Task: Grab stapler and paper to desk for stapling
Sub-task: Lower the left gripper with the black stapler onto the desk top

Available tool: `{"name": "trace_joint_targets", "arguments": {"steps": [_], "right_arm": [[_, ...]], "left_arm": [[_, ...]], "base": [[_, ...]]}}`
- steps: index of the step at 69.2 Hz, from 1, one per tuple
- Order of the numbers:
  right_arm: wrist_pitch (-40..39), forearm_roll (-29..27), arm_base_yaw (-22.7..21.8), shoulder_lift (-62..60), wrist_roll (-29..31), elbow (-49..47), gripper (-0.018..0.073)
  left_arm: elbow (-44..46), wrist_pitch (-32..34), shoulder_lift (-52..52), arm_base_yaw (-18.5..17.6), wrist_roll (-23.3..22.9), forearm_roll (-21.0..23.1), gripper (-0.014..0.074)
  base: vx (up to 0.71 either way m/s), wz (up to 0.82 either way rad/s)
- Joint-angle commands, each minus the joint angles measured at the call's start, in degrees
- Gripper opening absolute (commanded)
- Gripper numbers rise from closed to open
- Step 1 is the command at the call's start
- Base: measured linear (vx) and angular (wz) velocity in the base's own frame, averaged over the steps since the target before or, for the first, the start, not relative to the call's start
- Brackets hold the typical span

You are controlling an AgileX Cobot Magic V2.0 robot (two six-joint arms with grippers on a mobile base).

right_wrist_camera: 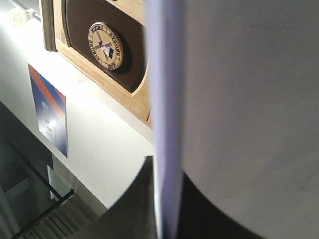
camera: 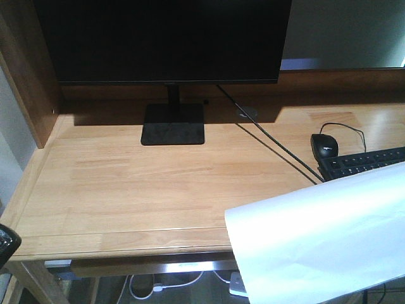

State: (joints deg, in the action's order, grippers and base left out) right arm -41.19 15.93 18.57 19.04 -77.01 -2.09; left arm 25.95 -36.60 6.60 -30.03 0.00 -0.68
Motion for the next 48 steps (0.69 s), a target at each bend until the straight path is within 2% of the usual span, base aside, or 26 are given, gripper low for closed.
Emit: {"name": "trace_joint_targets", "arguments": {"steps": [1,8,9,11,18,48], "right_arm": [[-3.6,0.0,-0.2,0.5,0.7,-1.4,-0.0002],[-3.6,0.0,-0.2,0.5,0.7,-1.4,-0.0002],[-3.6,0.0,-0.2,0.5,0.7,-1.4,-0.0002],[-3.6,0.0,-0.2,0.5,0.7,-1.4,-0.0002],[-3.6,0.0,-0.2,0.5,0.7,-1.4,-0.0002],[-3.6,0.0,-0.2,0.5,0.7,-1.4,-0.0002]], "left_arm": [[1.7,7.1,0.6,-0.3,0.0,0.3,-0.0006],[1.7,7.1,0.6,-0.3,0.0,0.3,-0.0006],[5.6,11.0,11.3,-0.3,0.0,-1.8,-0.0006],[6.9,10.5,14.7,-0.3,0.0,-2.8,-0.0006],[10.7,10.4,24.0,-0.3,0.0,-4.9,-0.0006],[28.4,12.2,58.4,-0.1,0.0,-4.7,-0.0006]], "base": [[0.0,0.0],[0.0,0.0],[0.0,0.0],[0.0,0.0],[0.0,0.0],[0.0,0.0]]}}
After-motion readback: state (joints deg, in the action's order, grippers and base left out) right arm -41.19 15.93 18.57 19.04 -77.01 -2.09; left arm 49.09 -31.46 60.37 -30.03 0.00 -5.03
